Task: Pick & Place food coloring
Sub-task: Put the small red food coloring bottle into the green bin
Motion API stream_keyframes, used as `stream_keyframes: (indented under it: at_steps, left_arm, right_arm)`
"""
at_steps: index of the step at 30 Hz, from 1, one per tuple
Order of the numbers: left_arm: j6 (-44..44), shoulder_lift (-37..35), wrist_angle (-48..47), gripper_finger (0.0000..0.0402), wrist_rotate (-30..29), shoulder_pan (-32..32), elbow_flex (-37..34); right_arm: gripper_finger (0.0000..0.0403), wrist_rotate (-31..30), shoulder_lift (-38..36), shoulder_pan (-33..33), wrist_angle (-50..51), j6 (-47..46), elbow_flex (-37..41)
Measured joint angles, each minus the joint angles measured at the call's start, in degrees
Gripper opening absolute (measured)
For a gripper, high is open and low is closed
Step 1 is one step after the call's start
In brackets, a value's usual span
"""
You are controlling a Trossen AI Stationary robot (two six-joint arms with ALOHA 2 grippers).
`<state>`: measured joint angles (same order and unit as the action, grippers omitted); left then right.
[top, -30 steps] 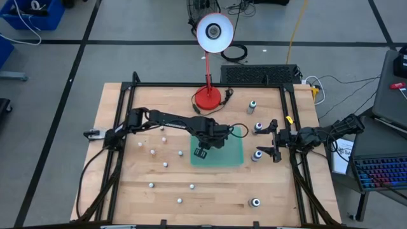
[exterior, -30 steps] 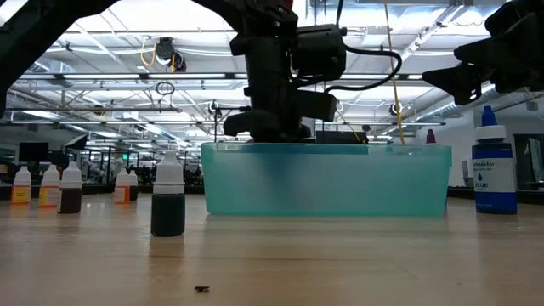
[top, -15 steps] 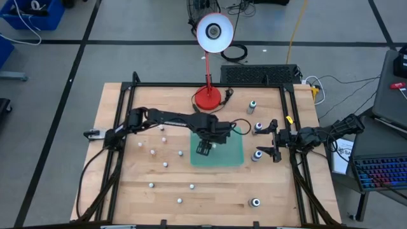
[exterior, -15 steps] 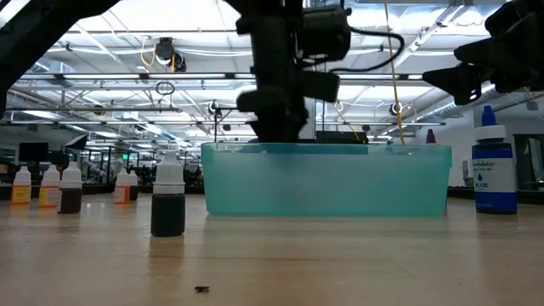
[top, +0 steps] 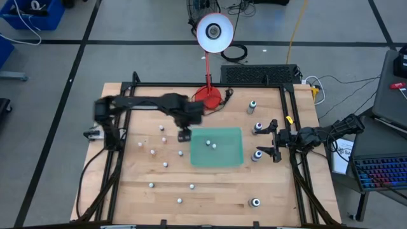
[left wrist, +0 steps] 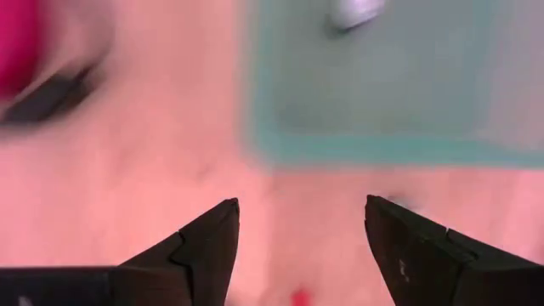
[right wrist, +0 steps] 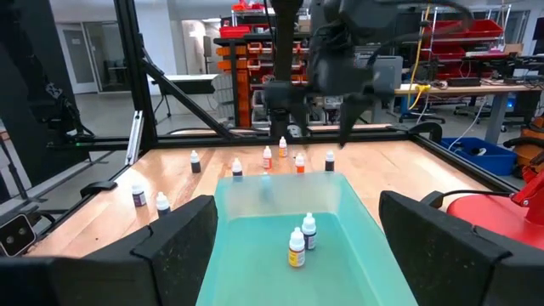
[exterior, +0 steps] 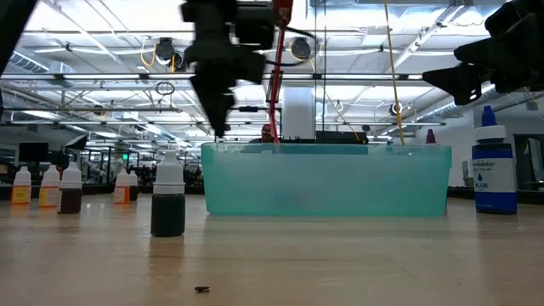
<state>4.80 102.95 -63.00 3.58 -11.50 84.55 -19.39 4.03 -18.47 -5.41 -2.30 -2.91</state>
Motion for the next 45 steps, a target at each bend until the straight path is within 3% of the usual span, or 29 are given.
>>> stream_keyframes:
  at_steps: [5, 9, 14, 27, 34, 45]
  left_arm:
    - [-10.7, -12.5, 8.1, 0.0255, -8.3, -2.9, -15.8]
    - [-21.3, -18.5, 12.5, 0.0255, -8.4, -4.9, -25.6]
    - [-31.2, -20.7, 13.2, 0.0255, -8.1, -6.4, -32.2]
    - [-33.9, -20.1, 14.0, 0.0255, -10.1, -6.9, -37.8]
    - [-32.3, -20.1, 21.1, 0.0255, -9.6, -6.9, -41.8]
    - [-31.7, -20.1, 22.1, 0.0255, -9.0, -6.9, -42.0]
  right_arm:
    - [0.0313, 0.0, 0.0, 0.0, 0.0, 0.0, 0.0]
    - [0.0313, 0.0, 0.0, 0.0, 0.0, 0.0, 0.0]
    - [0.0313, 0.0, 0.0, 0.0, 0.0, 0.0, 0.0]
    - [0.0313, 0.0, 0.0, 0.0, 0.0, 0.0, 0.0]
    - [0.0313, 0.0, 0.0, 0.0, 0.0, 0.0, 0.0]
    - [0.0313, 0.0, 0.0, 0.0, 0.0, 0.0, 0.0]
